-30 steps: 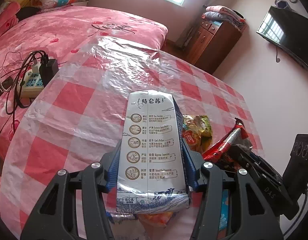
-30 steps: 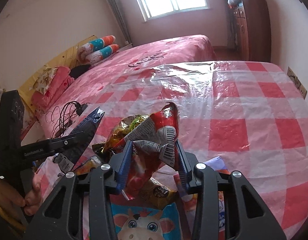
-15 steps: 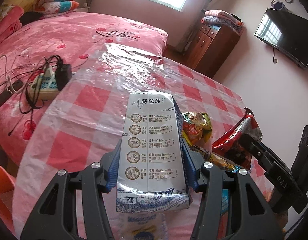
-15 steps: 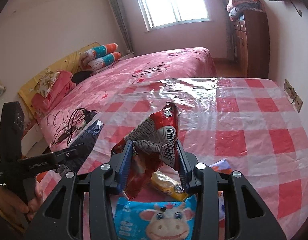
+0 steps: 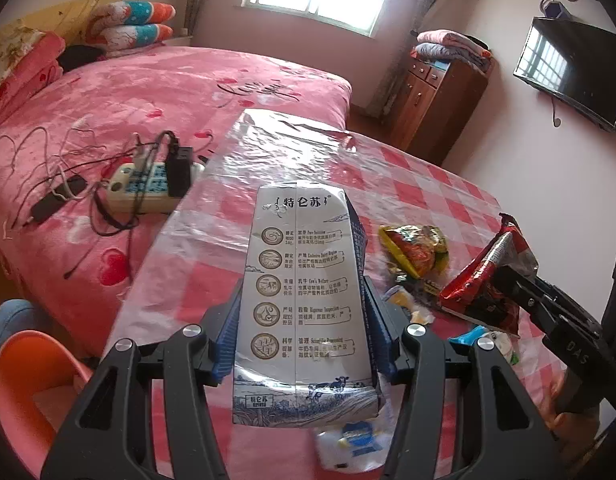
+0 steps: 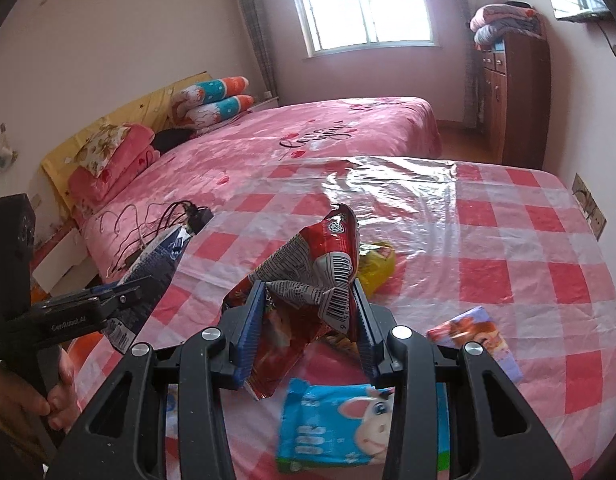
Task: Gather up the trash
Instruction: 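Carry the carton and wrapper to the orange bucket and release both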
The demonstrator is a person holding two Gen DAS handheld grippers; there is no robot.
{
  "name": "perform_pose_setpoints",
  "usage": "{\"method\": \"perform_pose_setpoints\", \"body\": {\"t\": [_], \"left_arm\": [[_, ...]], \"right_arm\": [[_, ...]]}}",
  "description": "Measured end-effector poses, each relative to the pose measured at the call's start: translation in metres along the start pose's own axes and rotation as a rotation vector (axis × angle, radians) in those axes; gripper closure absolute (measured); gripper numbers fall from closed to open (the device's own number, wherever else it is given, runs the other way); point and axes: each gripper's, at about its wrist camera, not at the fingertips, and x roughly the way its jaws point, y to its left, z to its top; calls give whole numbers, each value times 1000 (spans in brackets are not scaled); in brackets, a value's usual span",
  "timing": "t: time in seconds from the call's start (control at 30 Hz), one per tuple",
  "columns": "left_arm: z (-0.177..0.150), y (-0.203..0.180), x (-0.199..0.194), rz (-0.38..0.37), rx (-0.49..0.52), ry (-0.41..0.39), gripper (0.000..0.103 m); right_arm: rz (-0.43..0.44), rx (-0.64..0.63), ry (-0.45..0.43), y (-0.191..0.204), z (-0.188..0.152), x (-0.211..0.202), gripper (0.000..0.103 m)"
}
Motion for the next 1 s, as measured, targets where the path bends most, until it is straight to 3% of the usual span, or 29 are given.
{"method": "perform_pose_setpoints", "body": {"t": [0.5, 1.0], "left_arm": [[-20, 62, -35, 90, -52, -25, 47], [-57, 146, -66, 222, -169, -17, 47]], "right_arm": [[93, -138, 41, 85, -6, 9, 60], [226, -293, 109, 178, -23, 27, 60]]}}
